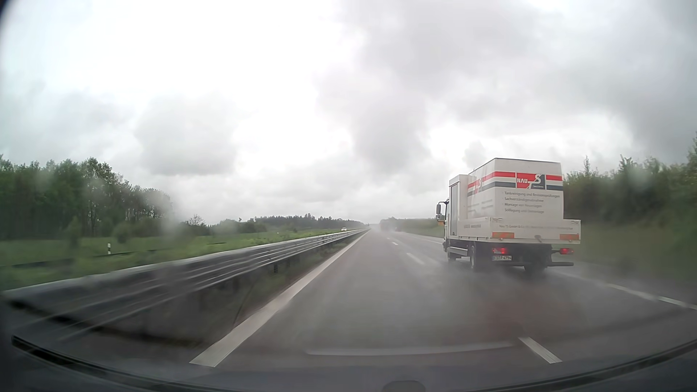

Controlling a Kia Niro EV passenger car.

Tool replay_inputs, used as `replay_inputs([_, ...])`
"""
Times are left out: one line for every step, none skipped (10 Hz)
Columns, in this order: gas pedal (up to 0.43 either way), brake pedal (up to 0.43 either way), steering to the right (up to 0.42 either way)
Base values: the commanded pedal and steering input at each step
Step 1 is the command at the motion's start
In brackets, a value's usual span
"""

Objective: Follow the waypoints while adhering to traffic rules and regulations

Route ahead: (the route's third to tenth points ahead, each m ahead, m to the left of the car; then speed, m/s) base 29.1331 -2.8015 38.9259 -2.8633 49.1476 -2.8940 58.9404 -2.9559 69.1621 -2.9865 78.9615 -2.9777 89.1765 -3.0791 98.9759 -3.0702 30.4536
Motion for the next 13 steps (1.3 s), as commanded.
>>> replay_inputs([0.287,0.0,-0.001])
replay_inputs([0.287,0.0,-0.001])
replay_inputs([0.287,0.0,0.0])
replay_inputs([0.287,0.0,0.0])
replay_inputs([0.287,0.0,0.0])
replay_inputs([0.287,0.0,0.001])
replay_inputs([0.287,0.0,0.001])
replay_inputs([0.287,0.0,0.001])
replay_inputs([0.287,0.0,0.001])
replay_inputs([0.287,0.0,0.001])
replay_inputs([0.287,0.0,0.001])
replay_inputs([0.287,0.0,0.001])
replay_inputs([0.287,0.0,0.001])
